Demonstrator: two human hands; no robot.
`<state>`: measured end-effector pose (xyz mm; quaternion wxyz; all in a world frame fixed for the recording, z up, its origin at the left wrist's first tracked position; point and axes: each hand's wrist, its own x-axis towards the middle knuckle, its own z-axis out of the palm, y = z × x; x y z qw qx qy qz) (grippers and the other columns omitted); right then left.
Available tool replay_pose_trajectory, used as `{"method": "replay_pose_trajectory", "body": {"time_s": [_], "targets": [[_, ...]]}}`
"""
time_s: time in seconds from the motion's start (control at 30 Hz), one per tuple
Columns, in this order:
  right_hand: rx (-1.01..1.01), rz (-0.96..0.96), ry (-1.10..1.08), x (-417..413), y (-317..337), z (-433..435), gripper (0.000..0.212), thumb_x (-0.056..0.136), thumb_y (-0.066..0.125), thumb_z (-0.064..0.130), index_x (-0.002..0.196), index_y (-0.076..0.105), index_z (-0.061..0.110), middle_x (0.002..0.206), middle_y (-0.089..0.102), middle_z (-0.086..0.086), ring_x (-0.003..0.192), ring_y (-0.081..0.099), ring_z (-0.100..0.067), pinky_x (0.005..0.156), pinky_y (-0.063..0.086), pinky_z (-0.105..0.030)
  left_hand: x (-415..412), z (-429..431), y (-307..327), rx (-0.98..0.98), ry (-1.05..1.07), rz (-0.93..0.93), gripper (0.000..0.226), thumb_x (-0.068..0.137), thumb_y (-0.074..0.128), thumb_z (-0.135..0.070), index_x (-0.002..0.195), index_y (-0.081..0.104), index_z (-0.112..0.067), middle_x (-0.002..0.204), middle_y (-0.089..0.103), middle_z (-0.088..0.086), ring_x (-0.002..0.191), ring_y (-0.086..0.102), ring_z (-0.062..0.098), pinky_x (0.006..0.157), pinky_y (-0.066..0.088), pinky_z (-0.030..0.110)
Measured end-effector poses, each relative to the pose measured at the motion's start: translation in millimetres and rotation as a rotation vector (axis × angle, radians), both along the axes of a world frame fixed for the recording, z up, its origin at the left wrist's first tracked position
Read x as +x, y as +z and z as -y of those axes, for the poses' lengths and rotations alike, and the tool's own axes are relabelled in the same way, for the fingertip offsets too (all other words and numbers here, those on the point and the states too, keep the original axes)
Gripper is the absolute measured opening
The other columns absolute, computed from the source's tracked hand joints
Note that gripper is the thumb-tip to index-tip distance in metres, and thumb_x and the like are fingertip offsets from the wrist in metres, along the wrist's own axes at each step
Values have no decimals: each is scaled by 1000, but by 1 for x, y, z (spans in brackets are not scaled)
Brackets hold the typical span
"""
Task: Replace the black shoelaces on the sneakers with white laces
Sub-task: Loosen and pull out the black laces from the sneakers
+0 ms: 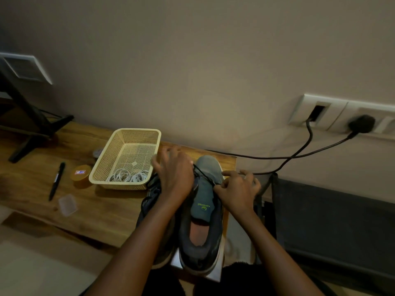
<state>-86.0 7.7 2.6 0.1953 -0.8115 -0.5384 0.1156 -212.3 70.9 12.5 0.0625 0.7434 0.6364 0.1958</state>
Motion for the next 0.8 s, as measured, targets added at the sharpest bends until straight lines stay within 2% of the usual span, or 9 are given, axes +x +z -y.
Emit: {"method": "replay_pose_trajectory", "body": {"time_s": [0.07, 0.13, 0.2, 0.27, 0.33, 0.47, 0.6, 0.67, 0.8], "targets": [[15, -36, 5, -2, 0, -1, 25, 85, 57, 28, 105, 67, 17, 125, 60, 7, 133, 23, -23, 107, 10, -39, -7, -4, 1, -6, 20, 47, 15, 93, 49, -27, 101, 61, -24, 134, 46, -5, 132, 27, 20, 107, 12, 44], [24, -48, 6, -3, -1, -1, 25, 85, 57, 27, 104, 68, 16, 124, 60, 7, 134, 21, -23, 108, 10, -40, -4, -1, 2, -16, -110, 51, 18, 90, 52, -25, 107, 58, -24, 133, 48, -6, 132, 25, 19, 105, 13, 41], [30, -26, 21, -4, 0, -1, 22, 85, 58, 28, 99, 70, 16, 130, 55, 8, 135, 19, -22, 108, 9, -40, 4, 5, 2, -34, -265, -11, 25, 86, 56, -24, 111, 57, -28, 142, 39, -7, 139, 14, 21, 109, 6, 44], [31, -24, 25, -4, 1, 0, 24, 85, 59, 29, 102, 69, 16, 130, 55, 7, 136, 18, -21, 108, 9, -40, 11, 10, 0, -84, -326, -137, 24, 85, 60, -27, 108, 58, -31, 150, 25, -4, 143, 1, 25, 111, -4, 52], [33, -34, 24, -4, 3, 1, 28, 85, 59, 29, 109, 66, 16, 128, 57, 4, 136, 18, -21, 108, 8, -38, 15, 13, -4, -136, -322, -213, 20, 86, 61, -30, 106, 60, -32, 153, 19, 0, 143, -6, 29, 110, -9, 56], [30, -16, 26, -5, 5, 2, 27, 87, 57, 29, 109, 66, 16, 130, 55, 4, 136, 17, -21, 107, 6, -36, 18, 15, -5, -138, -265, -187, 13, 90, 57, -32, 102, 62, -28, 151, 24, 0, 144, -4, 29, 111, -8, 55], [18, 12, 27, -4, 2, 1, 23, 86, 57, 31, 98, 70, 17, 132, 53, 9, 135, 18, -21, 107, 6, -37, 16, 11, -6, -133, -240, -136, 12, 91, 55, -32, 97, 64, -28, 151, 26, -4, 144, 0, 25, 111, -8, 53], [11, 29, 19, -3, 1, 0, 23, 85, 57, 31, 98, 70, 17, 130, 55, 9, 135, 20, -21, 108, 8, -39, 17, 10, -7, -134, -212, -91, 11, 92, 55, -32, 94, 65, -28, 150, 29, -4, 143, 3, 23, 111, -6, 51], [3, 40, 12, -1, -4, 0, 23, 83, 57, 32, 85, 73, 15, 132, 53, 12, 133, 22, -22, 104, 11, -38, 11, 3, -4, -96, -86, 30, 11, 91, 54, -30, 93, 65, -28, 142, 39, -5, 139, 15, 20, 111, 6, 48]]}}
